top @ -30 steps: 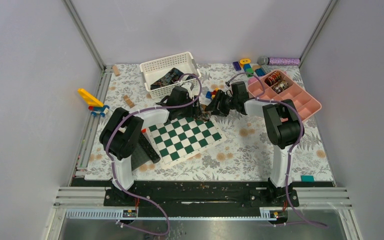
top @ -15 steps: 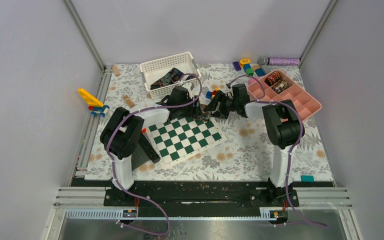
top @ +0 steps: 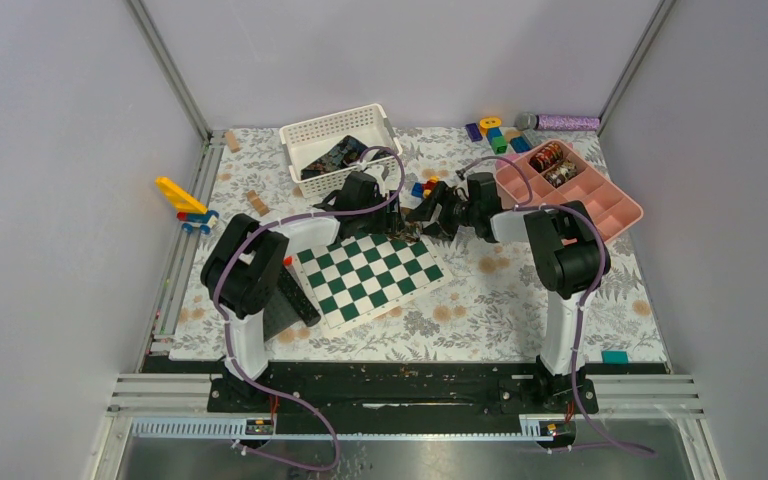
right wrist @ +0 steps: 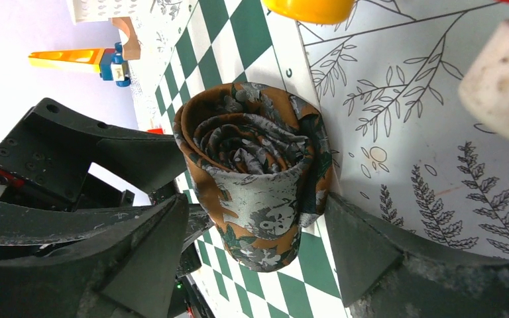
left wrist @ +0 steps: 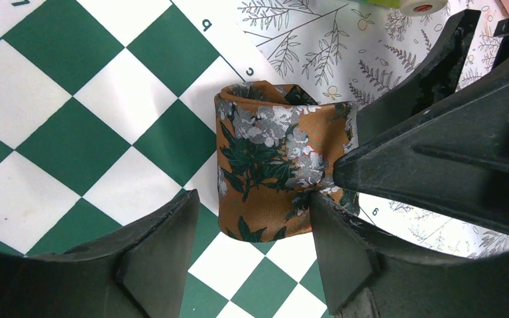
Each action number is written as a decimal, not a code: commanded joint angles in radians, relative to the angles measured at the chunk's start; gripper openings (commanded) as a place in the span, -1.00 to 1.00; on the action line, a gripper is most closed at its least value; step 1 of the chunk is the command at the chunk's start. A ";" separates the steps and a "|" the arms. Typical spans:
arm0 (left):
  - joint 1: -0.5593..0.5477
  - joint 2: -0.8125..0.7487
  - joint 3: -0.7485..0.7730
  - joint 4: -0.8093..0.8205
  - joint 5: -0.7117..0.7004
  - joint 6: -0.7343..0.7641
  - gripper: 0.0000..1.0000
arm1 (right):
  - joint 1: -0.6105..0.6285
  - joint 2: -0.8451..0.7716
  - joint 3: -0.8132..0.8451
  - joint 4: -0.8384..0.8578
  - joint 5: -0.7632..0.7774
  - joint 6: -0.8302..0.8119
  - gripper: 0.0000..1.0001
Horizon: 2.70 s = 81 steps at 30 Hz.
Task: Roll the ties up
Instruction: Pick up the tie at the center of the board.
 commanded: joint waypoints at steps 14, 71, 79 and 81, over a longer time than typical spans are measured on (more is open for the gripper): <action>-0.005 0.020 0.039 0.003 -0.006 0.016 0.26 | 0.008 -0.070 -0.017 0.029 -0.035 0.008 0.52; -0.005 0.026 0.039 0.004 0.012 0.012 0.14 | 0.045 0.072 0.023 0.157 -0.054 0.118 0.36; -0.003 0.002 0.031 0.002 0.004 0.012 0.19 | 0.045 0.060 0.009 0.182 -0.056 0.114 -0.06; -0.002 -0.017 0.027 0.000 0.002 0.006 0.26 | 0.045 0.052 0.009 0.175 -0.055 0.108 -0.09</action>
